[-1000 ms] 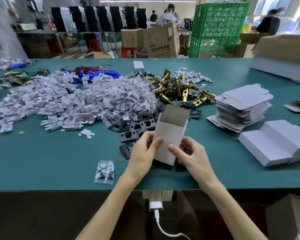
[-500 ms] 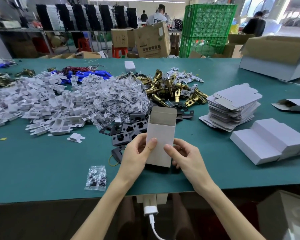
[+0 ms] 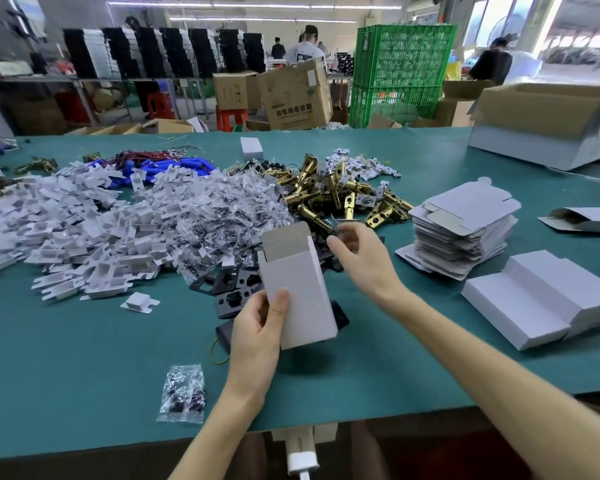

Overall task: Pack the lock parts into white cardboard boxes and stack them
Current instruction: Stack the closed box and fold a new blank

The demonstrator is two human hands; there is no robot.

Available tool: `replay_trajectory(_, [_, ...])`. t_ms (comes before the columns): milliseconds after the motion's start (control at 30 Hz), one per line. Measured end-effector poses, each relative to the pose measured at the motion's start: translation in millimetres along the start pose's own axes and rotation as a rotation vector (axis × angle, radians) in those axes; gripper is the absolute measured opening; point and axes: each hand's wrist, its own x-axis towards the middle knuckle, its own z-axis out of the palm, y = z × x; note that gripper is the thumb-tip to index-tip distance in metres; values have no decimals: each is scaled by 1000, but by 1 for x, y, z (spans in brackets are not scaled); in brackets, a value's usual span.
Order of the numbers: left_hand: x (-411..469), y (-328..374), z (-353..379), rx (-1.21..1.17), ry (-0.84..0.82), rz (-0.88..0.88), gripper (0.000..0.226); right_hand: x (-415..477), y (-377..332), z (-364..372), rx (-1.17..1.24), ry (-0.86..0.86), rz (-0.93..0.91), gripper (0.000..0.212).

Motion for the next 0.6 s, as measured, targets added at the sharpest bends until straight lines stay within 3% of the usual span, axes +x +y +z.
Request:
replay_trajectory(167, [0, 0, 0, 12, 9, -13, 34, 68, 14, 23, -392, -111, 14, 57])
replay_trajectory(333, [1, -2, 1, 30, 9, -8, 35, 88, 23, 46, -524, -220, 80, 40])
replay_trajectory(600, [2, 0, 3, 18, -16, -9, 33, 84, 17, 54, -655, -63, 25, 29])
